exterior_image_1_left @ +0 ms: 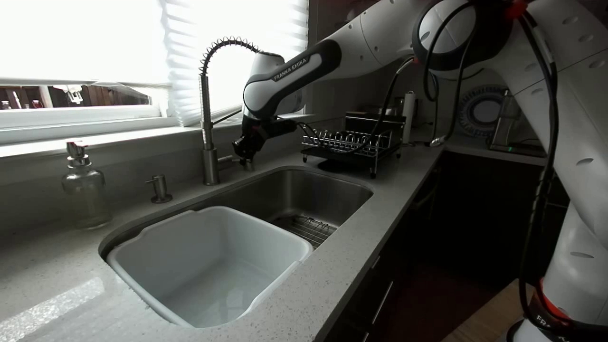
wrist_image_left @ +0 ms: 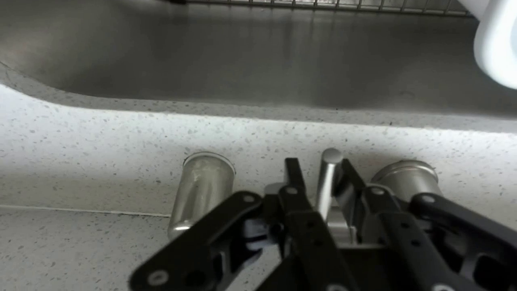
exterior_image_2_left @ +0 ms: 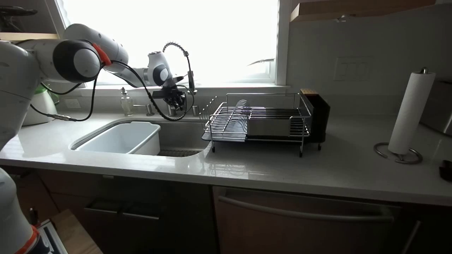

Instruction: Open the tap using the faucet

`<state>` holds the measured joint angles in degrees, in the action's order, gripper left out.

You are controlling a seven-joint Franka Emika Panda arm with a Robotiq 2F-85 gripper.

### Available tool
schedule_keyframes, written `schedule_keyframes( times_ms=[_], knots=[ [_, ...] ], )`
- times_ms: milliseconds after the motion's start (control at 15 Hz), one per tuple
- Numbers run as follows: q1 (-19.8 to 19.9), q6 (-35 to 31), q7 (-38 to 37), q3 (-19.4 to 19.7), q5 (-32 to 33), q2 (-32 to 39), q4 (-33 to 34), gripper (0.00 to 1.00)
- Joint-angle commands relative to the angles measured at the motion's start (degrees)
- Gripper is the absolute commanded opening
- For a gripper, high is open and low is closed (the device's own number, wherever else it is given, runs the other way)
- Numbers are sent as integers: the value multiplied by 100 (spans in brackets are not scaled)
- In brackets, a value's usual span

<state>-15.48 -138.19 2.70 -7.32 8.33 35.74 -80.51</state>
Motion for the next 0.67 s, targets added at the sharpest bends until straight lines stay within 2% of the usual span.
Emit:
schedule_keyframes(
  times_ms=[0,333,600],
  knots=[
    [-61,40,-57,99,93,45,94,23],
    [-65,43,-56,114,99,49,104,15],
    [-58,41,-61,134,110,52,106,18]
  ],
)
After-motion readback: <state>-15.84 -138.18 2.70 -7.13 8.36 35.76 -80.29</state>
